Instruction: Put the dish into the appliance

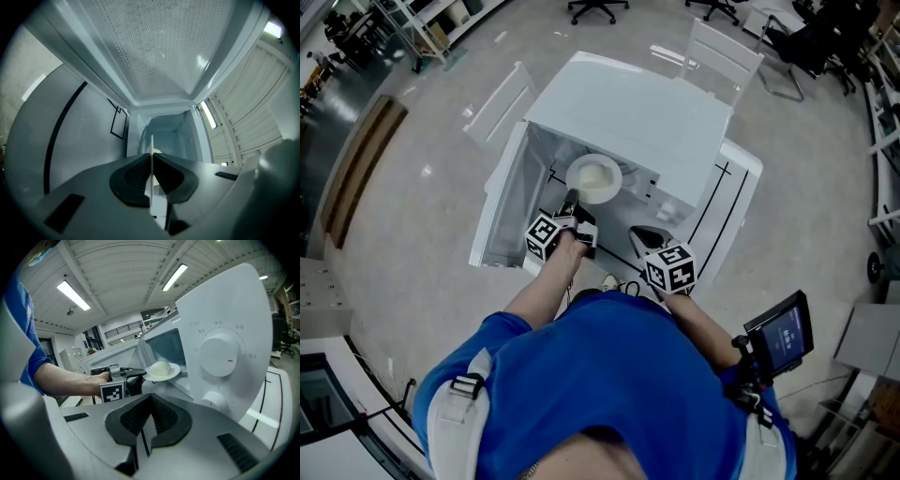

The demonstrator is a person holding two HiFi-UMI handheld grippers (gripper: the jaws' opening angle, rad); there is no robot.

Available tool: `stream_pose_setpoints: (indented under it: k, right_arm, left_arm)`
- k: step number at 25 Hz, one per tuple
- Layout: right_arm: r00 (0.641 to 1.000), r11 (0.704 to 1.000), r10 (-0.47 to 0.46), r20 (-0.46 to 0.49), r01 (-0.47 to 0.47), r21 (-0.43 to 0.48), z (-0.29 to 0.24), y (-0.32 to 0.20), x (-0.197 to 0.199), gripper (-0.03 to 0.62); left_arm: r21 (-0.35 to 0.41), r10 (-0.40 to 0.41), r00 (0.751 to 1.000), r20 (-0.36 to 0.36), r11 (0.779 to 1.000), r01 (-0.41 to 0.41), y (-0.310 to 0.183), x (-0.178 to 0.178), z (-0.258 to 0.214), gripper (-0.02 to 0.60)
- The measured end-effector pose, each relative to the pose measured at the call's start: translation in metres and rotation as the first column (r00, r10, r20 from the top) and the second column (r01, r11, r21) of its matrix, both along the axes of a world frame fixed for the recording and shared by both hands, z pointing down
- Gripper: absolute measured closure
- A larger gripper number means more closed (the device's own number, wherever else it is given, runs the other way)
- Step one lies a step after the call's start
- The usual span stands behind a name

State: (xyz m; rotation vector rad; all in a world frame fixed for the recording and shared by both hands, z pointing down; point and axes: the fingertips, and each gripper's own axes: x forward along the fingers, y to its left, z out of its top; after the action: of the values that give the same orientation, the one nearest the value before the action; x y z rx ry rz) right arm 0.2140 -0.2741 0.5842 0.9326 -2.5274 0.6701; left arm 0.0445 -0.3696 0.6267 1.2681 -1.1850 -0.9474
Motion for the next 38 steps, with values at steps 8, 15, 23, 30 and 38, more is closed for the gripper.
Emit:
stream_pose_setpoints:
  k: [8, 15, 23, 30, 38]
  right_arm:
    - [1.0, 1.0, 0.018, 0.0, -0.018, -0.01, -0.001, -0.007, 0.001, 0.594]
    - [0.999, 0.999, 0.034, -0.002, -0.034, -0.021, 0.0, -0.012, 0.002, 0.594]
    - [0.999, 0.999, 0.039, -0.008, -0.04, -0.028, 0.004, -0.017, 0.002, 0.594]
    - [0.999, 0.999, 0.044, -0.005, -0.044, -0.03, 0.001, -0.014, 0.003, 0.594]
    - [0.998, 0.998, 0.057, -0.002, -0.057, -0.031, 0.0, -0.016, 0.006, 0.594]
  left_arm:
    - [-0.033, 0.003, 1.0, 0.013, 0.999, -0.003, -0.015, -0.001, 0.007, 0.563]
    - [-0.053, 0.005, 1.0, 0.02, 0.999, -0.004, -0.026, 0.0, 0.008, 0.563]
    - [-0.074, 0.003, 0.999, 0.035, 0.997, -0.001, -0.037, 0.002, 0.014, 0.563]
    - [-0.081, -0.002, 0.999, 0.047, 0.997, 0.005, -0.046, 0.006, 0.009, 0.563]
    - [-0.098, -0.001, 0.997, 0.076, 0.995, 0.009, -0.057, 0.009, 0.01, 0.563]
